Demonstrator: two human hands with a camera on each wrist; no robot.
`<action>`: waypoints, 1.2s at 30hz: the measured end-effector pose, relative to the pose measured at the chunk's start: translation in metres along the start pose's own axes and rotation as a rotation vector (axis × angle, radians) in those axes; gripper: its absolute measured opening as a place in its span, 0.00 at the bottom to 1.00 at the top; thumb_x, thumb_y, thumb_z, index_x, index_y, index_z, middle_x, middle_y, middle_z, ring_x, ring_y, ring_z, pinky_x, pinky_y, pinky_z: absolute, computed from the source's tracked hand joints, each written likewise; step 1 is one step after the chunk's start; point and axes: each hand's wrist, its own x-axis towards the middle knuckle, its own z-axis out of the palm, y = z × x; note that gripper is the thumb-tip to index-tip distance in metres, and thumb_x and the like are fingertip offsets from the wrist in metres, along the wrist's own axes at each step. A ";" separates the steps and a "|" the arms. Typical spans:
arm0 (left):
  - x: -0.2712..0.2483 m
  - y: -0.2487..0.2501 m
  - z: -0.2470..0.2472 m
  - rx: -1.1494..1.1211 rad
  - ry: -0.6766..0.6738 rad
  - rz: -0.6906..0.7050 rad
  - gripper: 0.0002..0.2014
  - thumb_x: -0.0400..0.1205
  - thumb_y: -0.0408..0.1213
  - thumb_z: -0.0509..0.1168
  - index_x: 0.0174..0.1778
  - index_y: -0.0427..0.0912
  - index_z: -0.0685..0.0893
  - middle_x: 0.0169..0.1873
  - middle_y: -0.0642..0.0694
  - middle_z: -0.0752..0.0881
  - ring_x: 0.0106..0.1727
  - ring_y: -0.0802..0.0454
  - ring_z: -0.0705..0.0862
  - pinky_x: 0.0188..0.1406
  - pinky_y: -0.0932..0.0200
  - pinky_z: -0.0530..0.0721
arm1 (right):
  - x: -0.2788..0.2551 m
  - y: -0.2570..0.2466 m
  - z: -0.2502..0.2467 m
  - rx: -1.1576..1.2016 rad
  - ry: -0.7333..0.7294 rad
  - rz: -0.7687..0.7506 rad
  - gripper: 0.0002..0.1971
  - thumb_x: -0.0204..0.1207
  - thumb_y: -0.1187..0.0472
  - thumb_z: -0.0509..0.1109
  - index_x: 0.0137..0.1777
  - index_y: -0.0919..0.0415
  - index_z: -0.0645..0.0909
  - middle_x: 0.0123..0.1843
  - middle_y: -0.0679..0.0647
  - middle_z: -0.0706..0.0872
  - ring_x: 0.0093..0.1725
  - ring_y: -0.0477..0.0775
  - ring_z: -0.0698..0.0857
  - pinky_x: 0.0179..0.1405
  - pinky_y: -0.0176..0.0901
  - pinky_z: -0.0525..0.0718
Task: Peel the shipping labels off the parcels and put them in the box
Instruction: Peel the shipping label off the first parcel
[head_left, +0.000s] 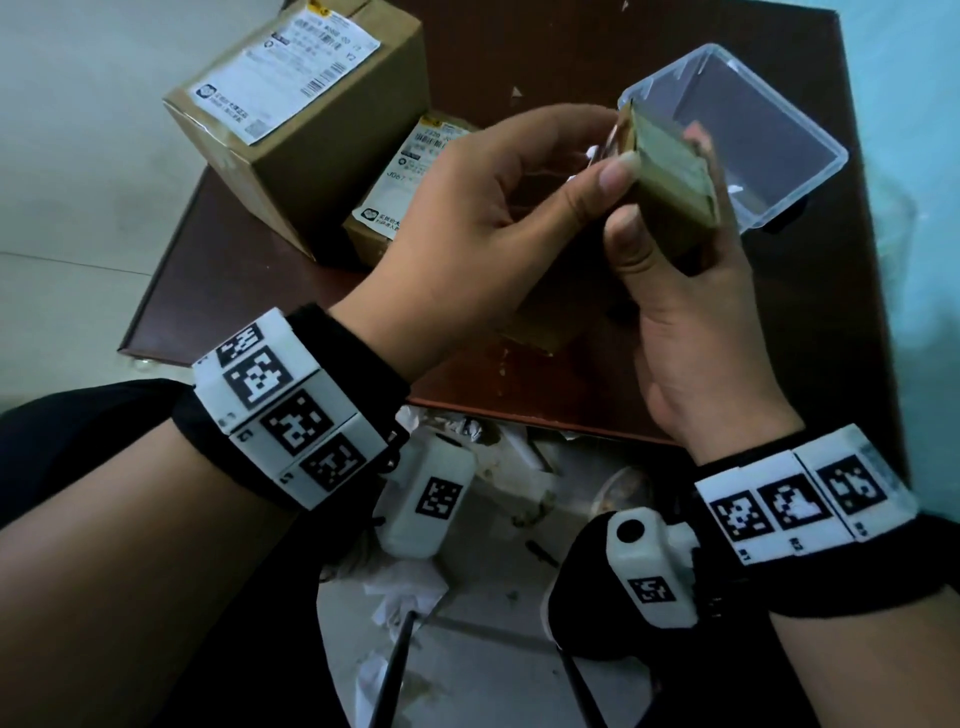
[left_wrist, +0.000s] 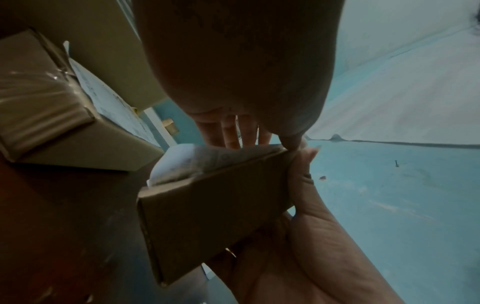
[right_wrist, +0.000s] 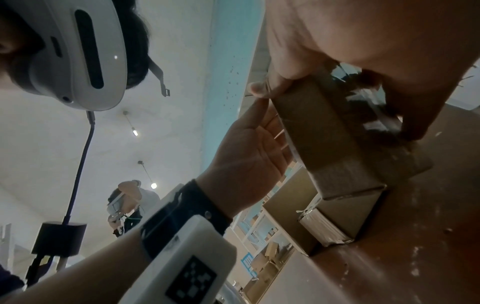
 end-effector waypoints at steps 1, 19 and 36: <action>0.000 -0.001 0.000 0.018 0.003 0.007 0.17 0.91 0.38 0.67 0.71 0.32 0.86 0.61 0.44 0.92 0.64 0.56 0.90 0.64 0.54 0.89 | 0.000 0.001 -0.001 -0.002 -0.005 0.000 0.57 0.65 0.45 0.89 0.92 0.55 0.63 0.83 0.59 0.82 0.82 0.58 0.83 0.80 0.69 0.83; -0.001 -0.008 -0.001 0.079 -0.074 0.023 0.08 0.92 0.33 0.63 0.52 0.30 0.81 0.63 0.42 0.91 0.67 0.56 0.90 0.61 0.48 0.91 | 0.000 0.000 -0.003 0.025 0.024 0.112 0.41 0.70 0.64 0.89 0.79 0.56 0.72 0.76 0.63 0.86 0.74 0.59 0.89 0.75 0.62 0.88; 0.002 -0.001 -0.008 -0.064 -0.054 -0.155 0.11 0.94 0.33 0.58 0.57 0.28 0.81 0.62 0.42 0.91 0.64 0.51 0.91 0.64 0.41 0.90 | -0.001 -0.001 -0.002 -0.006 0.001 0.101 0.40 0.72 0.65 0.88 0.82 0.61 0.72 0.79 0.63 0.83 0.76 0.62 0.88 0.72 0.65 0.89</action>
